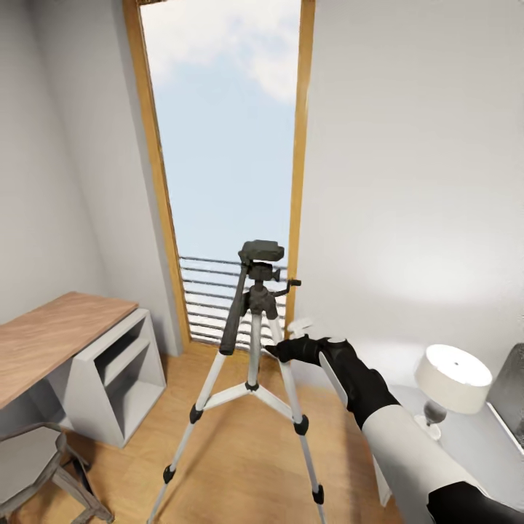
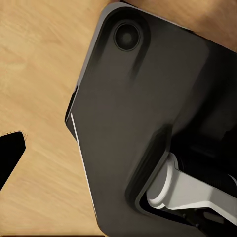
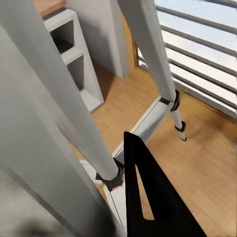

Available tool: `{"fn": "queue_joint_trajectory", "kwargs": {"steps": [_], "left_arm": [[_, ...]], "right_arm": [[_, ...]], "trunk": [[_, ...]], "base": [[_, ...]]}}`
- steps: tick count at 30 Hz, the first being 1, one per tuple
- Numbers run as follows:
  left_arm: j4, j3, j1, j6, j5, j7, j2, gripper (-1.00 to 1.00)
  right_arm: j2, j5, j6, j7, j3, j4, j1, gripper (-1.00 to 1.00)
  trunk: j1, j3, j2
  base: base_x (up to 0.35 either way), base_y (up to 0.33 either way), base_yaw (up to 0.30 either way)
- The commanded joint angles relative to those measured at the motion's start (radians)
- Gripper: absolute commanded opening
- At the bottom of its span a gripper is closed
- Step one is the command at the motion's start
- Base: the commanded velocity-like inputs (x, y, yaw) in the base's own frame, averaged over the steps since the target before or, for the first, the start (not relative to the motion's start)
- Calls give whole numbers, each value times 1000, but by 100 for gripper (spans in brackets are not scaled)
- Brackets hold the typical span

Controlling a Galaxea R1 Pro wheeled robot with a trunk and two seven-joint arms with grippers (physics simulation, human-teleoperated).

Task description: Attach the digital camera to the camera tripod in the bedroom.

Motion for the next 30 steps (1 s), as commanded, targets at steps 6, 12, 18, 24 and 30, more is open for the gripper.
{"fn": "queue_joint_trajectory", "kwargs": {"steps": [6, 12, 18, 24, 30], "left_arm": [[-1, 1, 1, -2, 4, 0, 0, 100], [-1, 0, 1, -2, 4, 0, 0, 100], [-2, -1, 1, -2, 4, 0, 1, 100], [-2, -4, 1, -2, 3, 0, 0, 100], [-2, -5, 1, -2, 3, 0, 0, 100]], "right_arm": [[0, -8, 6, -1, 0, 0, 0, -100], [0, -2, 5, -1, 0, 0, 0, -100], [1, 2, 6, -4, 2, 1, 0, -100], [0, 3, 4, -6, 3, 1, 0, -100], [0, 2, 5, -6, 3, 1, 0, -100]], "trunk": [[0, 0, -1], [0, 0, -1], [0, 0, -1], [0, 0, -1], [0, 0, -1]], "base": [[-338, 114, 0], [-269, 38, 0], [-26, 3, 0], [-17, 0, 0], [-244, 0, 0]]}}
